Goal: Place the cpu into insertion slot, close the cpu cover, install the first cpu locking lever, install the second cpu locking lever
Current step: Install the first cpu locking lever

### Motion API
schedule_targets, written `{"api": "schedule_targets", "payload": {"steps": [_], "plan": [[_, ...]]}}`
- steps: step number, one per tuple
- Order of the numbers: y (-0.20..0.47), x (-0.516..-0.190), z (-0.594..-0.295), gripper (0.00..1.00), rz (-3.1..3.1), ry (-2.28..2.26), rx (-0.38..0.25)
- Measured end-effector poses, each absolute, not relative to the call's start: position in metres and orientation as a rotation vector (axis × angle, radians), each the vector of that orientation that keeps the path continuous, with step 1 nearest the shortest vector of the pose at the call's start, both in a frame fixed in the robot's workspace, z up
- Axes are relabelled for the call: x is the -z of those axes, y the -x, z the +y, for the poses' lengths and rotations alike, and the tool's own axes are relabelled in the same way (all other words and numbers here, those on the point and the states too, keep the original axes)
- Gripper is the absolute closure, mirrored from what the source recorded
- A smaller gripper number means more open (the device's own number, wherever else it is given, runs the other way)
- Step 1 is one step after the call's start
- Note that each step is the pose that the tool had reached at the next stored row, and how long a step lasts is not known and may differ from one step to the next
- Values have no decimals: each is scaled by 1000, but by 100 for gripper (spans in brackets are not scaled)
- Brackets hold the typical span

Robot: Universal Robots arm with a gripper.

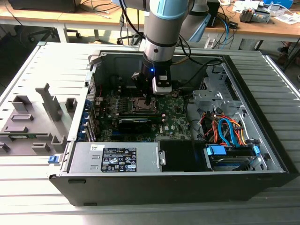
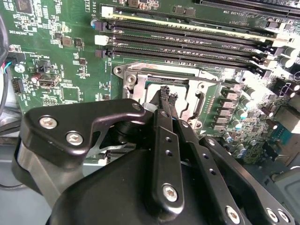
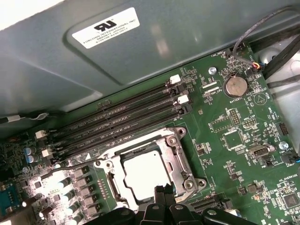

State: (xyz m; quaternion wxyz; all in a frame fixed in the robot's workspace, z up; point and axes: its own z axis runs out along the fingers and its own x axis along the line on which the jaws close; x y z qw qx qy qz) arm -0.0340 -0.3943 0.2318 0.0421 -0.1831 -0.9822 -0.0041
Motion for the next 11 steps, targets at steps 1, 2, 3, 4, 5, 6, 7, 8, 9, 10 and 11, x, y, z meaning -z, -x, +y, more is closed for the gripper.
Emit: {"api": "schedule_targets", "payload": {"steps": [1, 2, 3, 4, 5, 6, 7, 8, 9, 10, 11], "plan": [[34, -232, -394, 89, -3006, 556, 13], [34, -232, -394, 89, -3007, 553, 12], [34, -232, -394, 89, -3008, 549, 12], [34, -232, -394, 89, -3008, 545, 12], [34, -232, -394, 89, -3009, 542, 12], [34, -232, -394, 89, -3010, 537, 12], [34, -232, -394, 89, -3010, 535, 12], [34, -232, -394, 89, -3011, 532, 12], [34, -232, -394, 89, -3012, 527, 11], [34, -232, -394, 89, -3012, 522, 11], [34, -232, -394, 89, -3013, 520, 11]]}}
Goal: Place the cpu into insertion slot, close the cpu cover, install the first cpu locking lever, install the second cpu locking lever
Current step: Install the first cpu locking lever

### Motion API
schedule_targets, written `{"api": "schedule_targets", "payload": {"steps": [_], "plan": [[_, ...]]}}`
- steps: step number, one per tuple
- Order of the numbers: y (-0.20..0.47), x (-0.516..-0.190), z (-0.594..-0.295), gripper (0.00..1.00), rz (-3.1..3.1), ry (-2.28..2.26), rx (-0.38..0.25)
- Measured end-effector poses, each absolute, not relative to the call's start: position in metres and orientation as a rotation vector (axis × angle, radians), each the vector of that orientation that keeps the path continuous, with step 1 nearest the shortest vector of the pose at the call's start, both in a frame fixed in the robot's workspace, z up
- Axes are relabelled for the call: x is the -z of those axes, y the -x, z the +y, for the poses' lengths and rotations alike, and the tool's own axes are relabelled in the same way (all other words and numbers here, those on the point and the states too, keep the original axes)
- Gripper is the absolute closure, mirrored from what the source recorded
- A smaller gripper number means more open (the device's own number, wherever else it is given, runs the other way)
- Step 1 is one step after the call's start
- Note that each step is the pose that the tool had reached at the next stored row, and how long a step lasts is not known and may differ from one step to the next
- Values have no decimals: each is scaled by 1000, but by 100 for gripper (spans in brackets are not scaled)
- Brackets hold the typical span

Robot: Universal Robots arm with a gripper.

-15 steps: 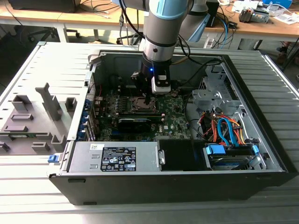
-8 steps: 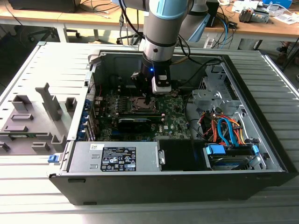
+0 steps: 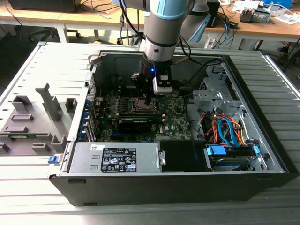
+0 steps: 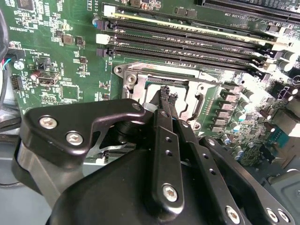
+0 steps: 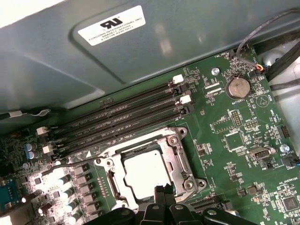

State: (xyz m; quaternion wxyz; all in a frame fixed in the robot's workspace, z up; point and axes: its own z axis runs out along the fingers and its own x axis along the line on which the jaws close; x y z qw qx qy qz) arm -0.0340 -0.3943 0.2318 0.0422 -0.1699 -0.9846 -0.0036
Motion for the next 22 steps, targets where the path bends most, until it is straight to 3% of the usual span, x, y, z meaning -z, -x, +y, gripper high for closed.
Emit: {"api": "schedule_targets", "payload": {"steps": [22], "plan": [[34, -232, -394, 89, -3029, 411, 7]]}}
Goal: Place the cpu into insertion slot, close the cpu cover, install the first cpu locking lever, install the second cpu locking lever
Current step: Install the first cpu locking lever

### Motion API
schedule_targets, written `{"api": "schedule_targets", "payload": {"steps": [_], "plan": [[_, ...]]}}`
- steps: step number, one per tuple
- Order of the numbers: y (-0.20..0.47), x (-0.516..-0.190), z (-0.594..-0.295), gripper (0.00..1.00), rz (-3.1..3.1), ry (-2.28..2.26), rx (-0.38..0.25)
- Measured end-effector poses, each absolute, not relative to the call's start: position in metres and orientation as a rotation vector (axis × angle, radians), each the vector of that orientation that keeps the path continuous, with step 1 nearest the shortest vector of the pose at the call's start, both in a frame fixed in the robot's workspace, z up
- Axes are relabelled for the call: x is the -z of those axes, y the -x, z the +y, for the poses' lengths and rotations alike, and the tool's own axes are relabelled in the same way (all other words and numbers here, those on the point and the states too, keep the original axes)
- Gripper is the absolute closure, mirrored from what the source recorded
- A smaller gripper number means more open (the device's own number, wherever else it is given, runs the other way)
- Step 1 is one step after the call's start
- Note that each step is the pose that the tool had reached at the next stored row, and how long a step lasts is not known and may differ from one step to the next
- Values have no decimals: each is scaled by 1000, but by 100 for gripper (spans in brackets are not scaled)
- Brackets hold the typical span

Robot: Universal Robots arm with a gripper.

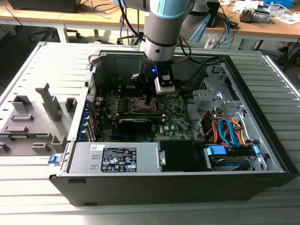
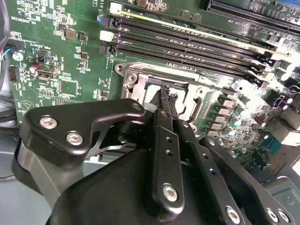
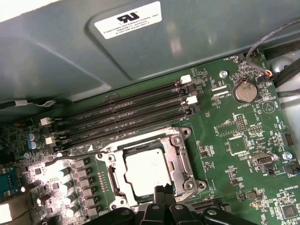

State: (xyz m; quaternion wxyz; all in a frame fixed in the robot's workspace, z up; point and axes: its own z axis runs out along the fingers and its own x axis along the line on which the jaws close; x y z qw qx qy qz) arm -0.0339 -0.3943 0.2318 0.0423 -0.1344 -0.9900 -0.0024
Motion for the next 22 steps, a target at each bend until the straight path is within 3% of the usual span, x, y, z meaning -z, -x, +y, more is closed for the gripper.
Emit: {"api": "schedule_targets", "payload": {"steps": [22], "plan": [[34, -232, -394, 89, -3041, 307, 3]]}}
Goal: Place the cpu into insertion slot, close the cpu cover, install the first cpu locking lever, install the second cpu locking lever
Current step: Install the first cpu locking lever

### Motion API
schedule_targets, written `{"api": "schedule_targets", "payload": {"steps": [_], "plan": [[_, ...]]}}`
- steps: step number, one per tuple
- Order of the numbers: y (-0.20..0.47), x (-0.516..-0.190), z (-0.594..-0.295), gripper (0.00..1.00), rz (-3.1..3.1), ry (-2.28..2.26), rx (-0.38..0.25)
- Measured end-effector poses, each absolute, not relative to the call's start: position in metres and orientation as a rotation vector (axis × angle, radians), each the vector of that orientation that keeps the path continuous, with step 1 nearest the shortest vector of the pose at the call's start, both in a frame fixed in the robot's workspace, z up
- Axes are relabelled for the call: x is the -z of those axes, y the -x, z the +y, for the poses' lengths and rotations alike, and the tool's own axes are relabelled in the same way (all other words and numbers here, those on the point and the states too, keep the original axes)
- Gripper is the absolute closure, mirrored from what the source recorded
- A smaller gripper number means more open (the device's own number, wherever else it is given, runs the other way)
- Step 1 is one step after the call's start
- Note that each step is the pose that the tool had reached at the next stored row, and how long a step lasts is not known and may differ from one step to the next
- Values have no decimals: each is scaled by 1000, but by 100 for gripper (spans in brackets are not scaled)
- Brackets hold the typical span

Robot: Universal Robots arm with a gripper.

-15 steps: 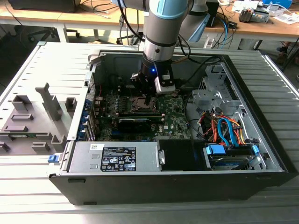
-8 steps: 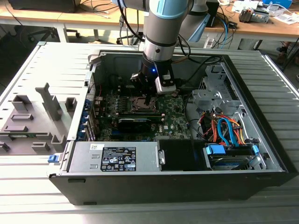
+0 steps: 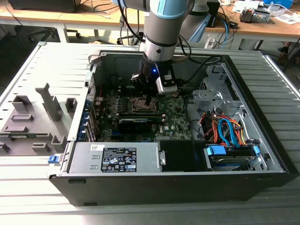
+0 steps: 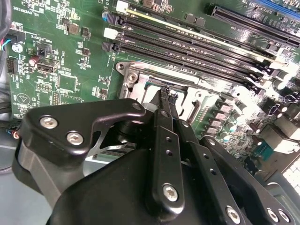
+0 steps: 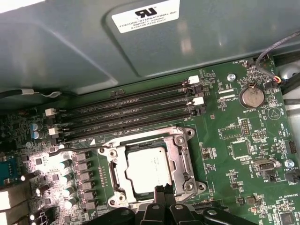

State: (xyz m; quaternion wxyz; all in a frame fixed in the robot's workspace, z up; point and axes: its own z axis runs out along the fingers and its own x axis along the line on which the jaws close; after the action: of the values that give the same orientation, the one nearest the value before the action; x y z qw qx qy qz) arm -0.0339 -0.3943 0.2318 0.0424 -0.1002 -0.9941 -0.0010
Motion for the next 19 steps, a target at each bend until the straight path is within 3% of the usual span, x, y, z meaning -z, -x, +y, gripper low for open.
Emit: {"api": "schedule_targets", "payload": {"steps": [19], "plan": [[34, -232, -394, 89, -3048, 226, 0]]}}
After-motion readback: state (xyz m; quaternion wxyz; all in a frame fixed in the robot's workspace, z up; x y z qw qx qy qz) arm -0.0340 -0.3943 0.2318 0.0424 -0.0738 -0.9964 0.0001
